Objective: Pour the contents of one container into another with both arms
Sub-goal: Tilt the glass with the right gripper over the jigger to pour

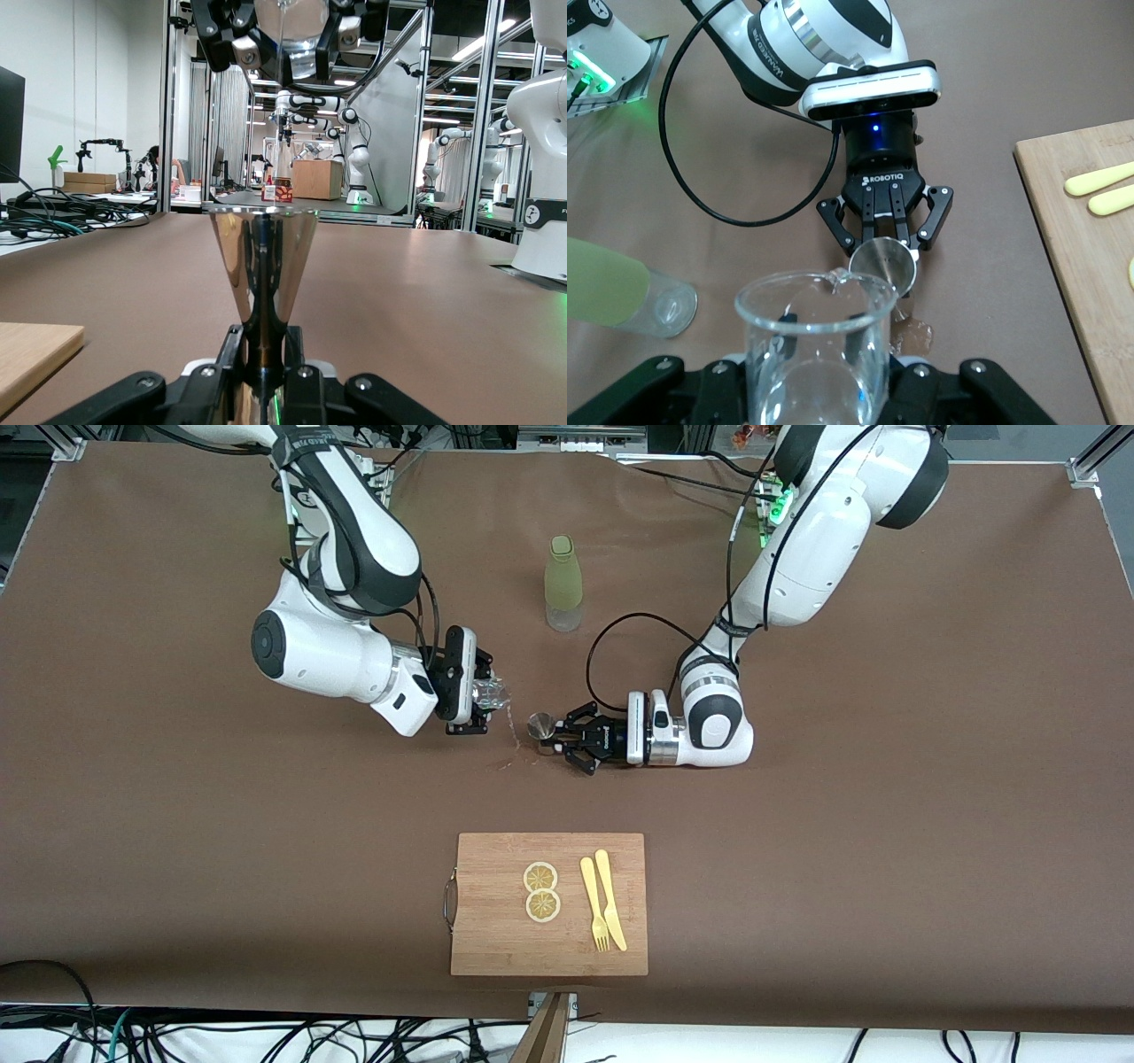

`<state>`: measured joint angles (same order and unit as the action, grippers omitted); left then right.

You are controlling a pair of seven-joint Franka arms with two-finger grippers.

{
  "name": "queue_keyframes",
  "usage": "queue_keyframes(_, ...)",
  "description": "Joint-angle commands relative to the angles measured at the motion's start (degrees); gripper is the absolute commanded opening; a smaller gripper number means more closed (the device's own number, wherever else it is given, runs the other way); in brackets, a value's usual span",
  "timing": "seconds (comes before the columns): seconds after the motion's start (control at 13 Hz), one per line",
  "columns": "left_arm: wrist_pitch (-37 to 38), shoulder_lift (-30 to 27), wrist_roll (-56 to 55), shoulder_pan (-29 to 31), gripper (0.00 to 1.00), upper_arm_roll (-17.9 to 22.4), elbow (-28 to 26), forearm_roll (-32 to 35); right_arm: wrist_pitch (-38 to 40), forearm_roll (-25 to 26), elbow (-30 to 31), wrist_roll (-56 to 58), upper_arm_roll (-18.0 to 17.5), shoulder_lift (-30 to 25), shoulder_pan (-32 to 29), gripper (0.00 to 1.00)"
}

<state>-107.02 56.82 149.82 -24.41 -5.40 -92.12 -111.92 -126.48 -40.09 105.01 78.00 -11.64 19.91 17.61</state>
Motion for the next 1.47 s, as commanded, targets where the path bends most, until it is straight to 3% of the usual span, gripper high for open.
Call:
queue_keyframes(0.0,-1.35,0.13,3.90,-0.82,0.00,-0.49,0.72,-3.04,-1.22,1.68,1.07,-3.90,-0.40,-1.72,1.19,0.26)
queue_keyframes(1.39,-1.79,0.13,4.43,-1.35,0.00,-0.49,0.80,-2.95,-3.16,5.81,-0.07,-9.88,-0.40,-0.67,2.87,0.26)
